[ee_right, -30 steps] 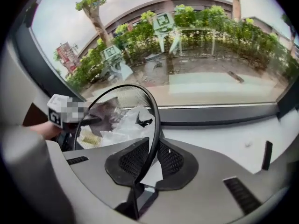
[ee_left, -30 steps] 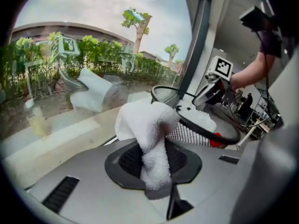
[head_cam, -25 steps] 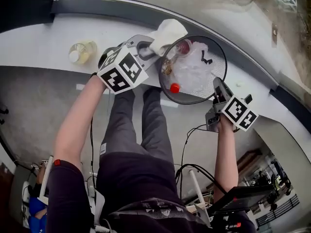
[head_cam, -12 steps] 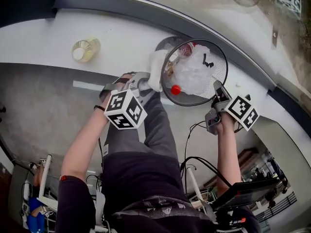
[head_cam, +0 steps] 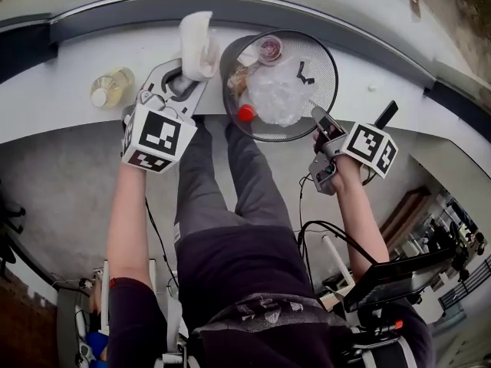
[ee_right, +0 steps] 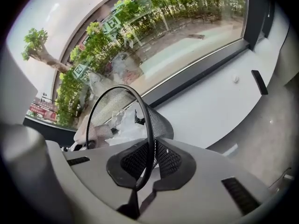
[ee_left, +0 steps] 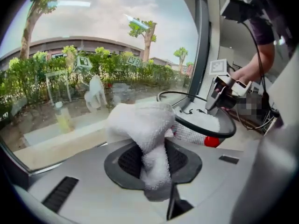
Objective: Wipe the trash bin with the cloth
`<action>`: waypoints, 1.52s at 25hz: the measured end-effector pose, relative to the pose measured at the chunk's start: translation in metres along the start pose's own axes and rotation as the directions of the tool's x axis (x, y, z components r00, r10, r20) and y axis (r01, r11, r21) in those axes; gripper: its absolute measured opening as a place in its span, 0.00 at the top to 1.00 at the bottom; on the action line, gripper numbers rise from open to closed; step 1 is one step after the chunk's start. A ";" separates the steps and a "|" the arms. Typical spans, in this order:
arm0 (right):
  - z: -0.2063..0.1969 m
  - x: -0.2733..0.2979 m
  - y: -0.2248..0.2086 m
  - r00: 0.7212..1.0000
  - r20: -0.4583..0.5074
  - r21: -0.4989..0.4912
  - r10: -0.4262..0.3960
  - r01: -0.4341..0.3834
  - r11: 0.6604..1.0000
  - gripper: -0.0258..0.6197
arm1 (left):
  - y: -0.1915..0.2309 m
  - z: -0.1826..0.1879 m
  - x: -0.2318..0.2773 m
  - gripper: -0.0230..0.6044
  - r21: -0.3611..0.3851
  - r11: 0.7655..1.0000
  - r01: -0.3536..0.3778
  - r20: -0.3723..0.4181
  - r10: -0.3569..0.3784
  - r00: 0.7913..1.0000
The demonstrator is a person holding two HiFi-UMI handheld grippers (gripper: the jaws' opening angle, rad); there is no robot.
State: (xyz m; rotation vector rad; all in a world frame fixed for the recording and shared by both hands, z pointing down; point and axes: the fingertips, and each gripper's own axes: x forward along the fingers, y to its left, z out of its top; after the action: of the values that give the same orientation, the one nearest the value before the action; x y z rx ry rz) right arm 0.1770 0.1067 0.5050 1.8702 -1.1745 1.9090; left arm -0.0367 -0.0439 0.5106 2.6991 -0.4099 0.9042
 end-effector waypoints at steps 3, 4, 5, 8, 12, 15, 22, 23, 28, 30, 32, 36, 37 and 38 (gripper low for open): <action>0.000 0.000 -0.001 1.000 0.001 0.022 0.024 -0.024 0.999 0.92 | 0.009 0.007 0.012 0.84 0.064 0.998 0.009 -0.027 -0.007 1.000; 0.000 0.000 -0.001 0.999 -0.001 0.028 0.032 -0.032 0.999 0.92 | 0.003 0.005 0.017 0.84 0.093 0.995 0.031 -0.047 -0.026 0.999; -0.001 0.000 -0.001 0.999 -0.005 0.036 0.040 -0.039 0.999 0.92 | -0.007 0.000 0.019 0.84 0.118 0.991 0.060 -0.068 -0.052 0.996; -0.010 -0.003 -0.001 0.998 -0.019 0.091 0.055 -0.054 0.994 0.91 | -0.043 -0.015 0.013 0.84 0.126 0.980 0.154 -0.111 -0.140 0.984; -0.012 -0.001 0.015 0.995 -0.026 0.164 0.098 -0.092 0.982 0.91 | -0.059 -0.023 -0.012 0.84 0.049 0.982 0.180 -0.112 -0.174 0.978; -0.018 -0.002 0.020 0.993 -0.026 0.266 0.112 -0.101 0.959 0.91 | -0.078 -0.019 -0.014 0.84 0.050 0.976 0.211 -0.111 -0.205 0.973; -0.039 0.002 0.009 0.987 -0.046 0.382 0.155 -0.126 0.916 0.89 | -0.128 -0.030 -0.008 0.84 0.066 0.962 0.266 -0.127 -0.256 0.958; -0.041 0.004 0.008 0.984 -0.052 0.387 0.171 -0.138 0.912 0.89 | -0.130 -0.032 -0.007 0.84 0.067 0.962 0.263 -0.130 -0.253 0.959; -0.038 -0.004 0.013 0.981 -0.063 0.207 0.185 -0.168 0.964 0.85 | -0.083 -0.020 -0.012 0.84 0.016 0.991 0.134 -0.068 -0.132 0.989; -0.029 -0.012 0.015 0.985 -0.053 0.084 0.164 -0.159 0.984 0.77 | -0.049 -0.007 -0.018 0.84 -0.009 0.999 0.053 -0.024 -0.054 0.998; -0.016 -0.020 0.013 0.990 -0.032 -0.005 0.138 -0.139 0.990 0.72 | -0.021 -0.001 -0.021 0.84 0.008 1.000 -0.006 -0.019 0.007 1.000; 0.035 -0.025 0.012 0.994 0.029 -0.211 0.107 -0.098 0.972 0.68 | -0.003 0.007 -0.007 0.84 0.100 0.995 -0.010 -0.040 0.014 0.999; 0.045 -0.021 0.016 0.994 0.018 -0.275 0.107 -0.098 0.956 0.68 | -0.005 0.008 -0.001 0.84 0.123 0.992 0.008 -0.046 -0.002 0.999; 0.050 -0.015 0.021 0.995 -0.004 -0.336 0.104 -0.099 0.937 0.68 | -0.008 0.008 0.005 0.84 0.144 0.989 0.029 -0.055 -0.021 0.998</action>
State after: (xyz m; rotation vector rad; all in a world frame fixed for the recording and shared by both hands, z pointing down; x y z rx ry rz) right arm 0.2023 0.0656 0.4763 1.6695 -1.5183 1.6171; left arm -0.0256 -0.0403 0.5059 2.7957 -0.3097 1.0337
